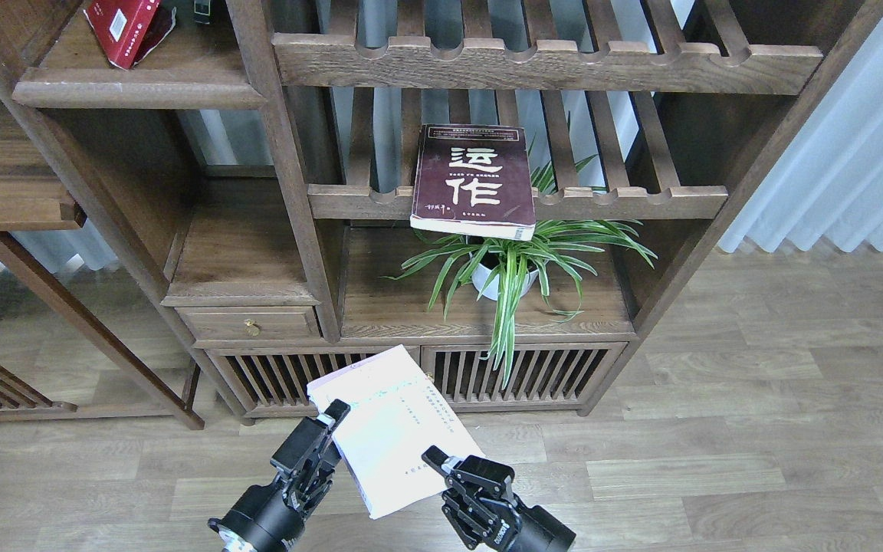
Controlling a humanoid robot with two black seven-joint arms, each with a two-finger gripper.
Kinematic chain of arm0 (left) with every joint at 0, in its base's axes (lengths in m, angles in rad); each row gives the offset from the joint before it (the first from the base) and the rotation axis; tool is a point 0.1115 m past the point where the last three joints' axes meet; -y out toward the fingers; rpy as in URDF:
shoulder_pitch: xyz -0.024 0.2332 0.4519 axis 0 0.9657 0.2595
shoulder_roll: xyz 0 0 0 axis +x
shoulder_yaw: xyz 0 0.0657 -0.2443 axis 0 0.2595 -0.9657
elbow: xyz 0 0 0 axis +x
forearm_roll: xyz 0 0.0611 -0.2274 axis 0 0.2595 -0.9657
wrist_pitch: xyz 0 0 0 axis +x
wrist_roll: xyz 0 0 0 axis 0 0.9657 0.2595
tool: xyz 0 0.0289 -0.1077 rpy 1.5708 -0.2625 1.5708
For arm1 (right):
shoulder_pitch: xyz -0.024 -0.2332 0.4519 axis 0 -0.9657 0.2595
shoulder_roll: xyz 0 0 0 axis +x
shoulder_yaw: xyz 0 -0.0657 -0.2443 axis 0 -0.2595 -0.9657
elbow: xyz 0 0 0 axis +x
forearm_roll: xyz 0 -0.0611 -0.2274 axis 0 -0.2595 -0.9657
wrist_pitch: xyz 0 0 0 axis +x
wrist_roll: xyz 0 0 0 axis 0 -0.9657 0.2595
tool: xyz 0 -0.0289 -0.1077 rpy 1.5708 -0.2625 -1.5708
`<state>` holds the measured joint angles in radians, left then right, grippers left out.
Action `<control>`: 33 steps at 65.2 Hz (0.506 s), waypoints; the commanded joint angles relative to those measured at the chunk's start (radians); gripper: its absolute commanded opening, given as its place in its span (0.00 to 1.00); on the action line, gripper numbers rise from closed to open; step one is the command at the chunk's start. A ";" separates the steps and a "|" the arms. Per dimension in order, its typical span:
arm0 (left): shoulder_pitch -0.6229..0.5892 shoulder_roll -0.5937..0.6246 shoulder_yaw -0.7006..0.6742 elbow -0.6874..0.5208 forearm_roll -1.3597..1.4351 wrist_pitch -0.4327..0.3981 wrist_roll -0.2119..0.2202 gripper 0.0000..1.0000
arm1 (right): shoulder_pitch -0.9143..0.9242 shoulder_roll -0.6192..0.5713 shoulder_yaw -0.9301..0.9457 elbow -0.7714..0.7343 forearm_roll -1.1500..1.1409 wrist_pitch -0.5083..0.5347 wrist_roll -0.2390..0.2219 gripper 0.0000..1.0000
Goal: Organize books on shelf
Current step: 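Grasp the white book with the left gripper, holding it with both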
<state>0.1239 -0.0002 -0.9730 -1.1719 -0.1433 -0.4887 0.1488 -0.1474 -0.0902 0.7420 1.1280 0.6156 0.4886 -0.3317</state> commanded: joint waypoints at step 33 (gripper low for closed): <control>-0.001 0.000 0.003 0.018 -0.002 0.000 0.000 0.20 | -0.015 0.000 -0.015 -0.001 -0.037 0.000 0.000 0.07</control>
<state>0.1228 0.0000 -0.9694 -1.1652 -0.1456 -0.4887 0.1465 -0.1606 -0.0905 0.7275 1.1279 0.5828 0.4886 -0.3313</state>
